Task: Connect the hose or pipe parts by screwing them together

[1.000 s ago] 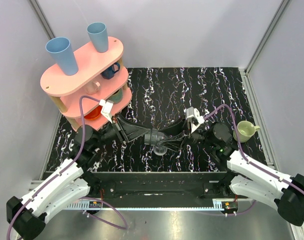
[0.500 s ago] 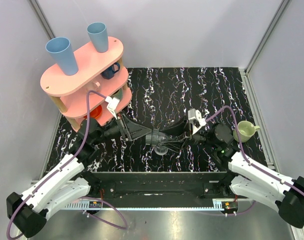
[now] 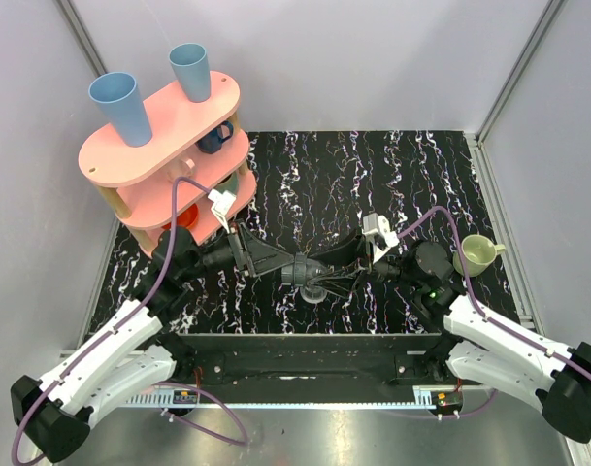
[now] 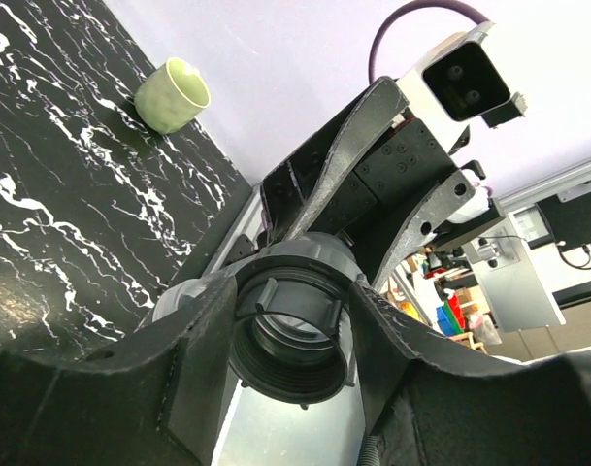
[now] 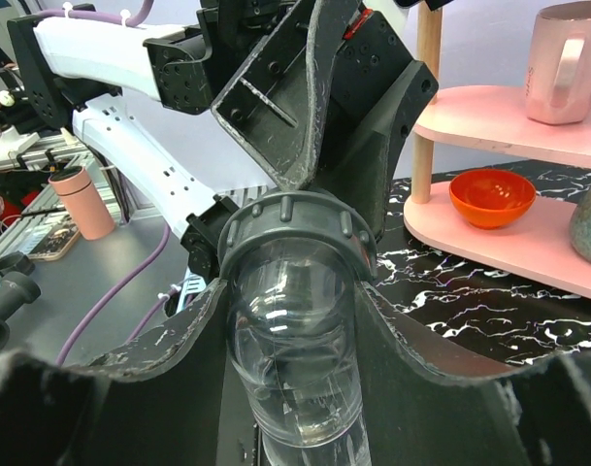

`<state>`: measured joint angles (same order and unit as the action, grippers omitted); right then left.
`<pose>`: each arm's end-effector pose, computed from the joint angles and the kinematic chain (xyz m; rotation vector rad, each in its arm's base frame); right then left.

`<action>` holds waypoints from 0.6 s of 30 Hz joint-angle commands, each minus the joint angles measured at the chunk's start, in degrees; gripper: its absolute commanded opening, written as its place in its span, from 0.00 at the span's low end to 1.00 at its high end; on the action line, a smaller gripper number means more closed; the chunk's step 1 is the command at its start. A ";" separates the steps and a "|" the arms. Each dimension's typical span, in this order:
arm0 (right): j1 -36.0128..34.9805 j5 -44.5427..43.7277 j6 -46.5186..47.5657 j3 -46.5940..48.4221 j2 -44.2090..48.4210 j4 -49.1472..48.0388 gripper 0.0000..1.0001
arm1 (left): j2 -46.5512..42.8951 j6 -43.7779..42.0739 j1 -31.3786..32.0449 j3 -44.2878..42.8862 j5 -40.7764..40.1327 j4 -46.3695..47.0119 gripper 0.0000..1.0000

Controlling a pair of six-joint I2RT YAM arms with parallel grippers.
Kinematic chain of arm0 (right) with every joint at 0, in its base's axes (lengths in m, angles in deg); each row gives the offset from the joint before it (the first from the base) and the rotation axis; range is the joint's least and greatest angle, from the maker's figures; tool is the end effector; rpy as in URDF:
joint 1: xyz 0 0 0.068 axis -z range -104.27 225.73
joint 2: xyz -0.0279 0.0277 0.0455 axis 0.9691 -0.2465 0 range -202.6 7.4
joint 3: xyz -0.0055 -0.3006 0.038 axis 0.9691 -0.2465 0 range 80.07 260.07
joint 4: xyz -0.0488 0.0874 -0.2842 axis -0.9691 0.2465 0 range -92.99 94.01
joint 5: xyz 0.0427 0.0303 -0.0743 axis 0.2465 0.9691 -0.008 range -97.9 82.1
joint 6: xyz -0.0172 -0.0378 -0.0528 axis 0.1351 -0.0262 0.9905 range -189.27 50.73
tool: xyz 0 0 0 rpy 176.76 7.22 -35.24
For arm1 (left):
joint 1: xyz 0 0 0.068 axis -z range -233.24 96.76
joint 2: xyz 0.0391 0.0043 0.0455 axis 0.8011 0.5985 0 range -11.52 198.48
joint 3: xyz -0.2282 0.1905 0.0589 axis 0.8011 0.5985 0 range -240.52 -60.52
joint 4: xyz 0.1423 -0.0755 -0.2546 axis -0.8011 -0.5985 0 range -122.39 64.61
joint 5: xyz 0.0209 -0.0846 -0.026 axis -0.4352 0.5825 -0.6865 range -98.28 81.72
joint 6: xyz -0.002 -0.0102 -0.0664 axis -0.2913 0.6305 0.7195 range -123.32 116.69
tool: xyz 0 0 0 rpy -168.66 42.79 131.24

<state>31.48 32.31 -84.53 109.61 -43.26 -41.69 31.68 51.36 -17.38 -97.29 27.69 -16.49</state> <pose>0.1420 0.1866 0.3291 -0.9613 1.1037 1.3035 0.1551 -0.1509 0.3481 0.2939 1.7913 -1.6682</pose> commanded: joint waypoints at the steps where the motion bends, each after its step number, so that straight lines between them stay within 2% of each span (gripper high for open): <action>1: 0.04 -2.68 2.08 0.96 0.12 -4.19 0.00 | -0.84 5.87 0.97 -0.76 6.66 4.17 0.56; 4: 0.04 -2.76 1.91 0.87 -0.06 -4.54 0.00 | -0.92 9.92 0.97 0.82 7.45 8.84 0.56; 8: -0.05 -2.85 1.82 0.96 -0.41 -4.72 0.00 | -1.80 12.03 0.97 2.05 7.19 11.48 0.40; 9: 0.04 -2.85 1.82 1.05 -0.41 -4.72 0.00 | -2.24 12.12 0.97 2.23 6.93 11.66 0.39; 12: -0.05 -2.94 1.73 1.22 -0.59 -4.89 0.00 | -2.42 11.95 0.97 2.58 6.92 11.31 0.40; 15: 0.04 -2.94 1.47 1.40 -0.59 -5.25 0.00 | -2.33 12.21 0.97 3.02 7.19 11.22 0.48; 18: 0.04 -3.03 1.56 1.48 -0.76 -5.25 0.00 | -2.07 13.53 0.97 3.64 8.06 12.45 0.49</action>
<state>31.22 34.21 -84.51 109.61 -43.28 -43.88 30.11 61.11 -17.60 -94.52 28.39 -8.42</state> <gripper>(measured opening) 0.536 0.483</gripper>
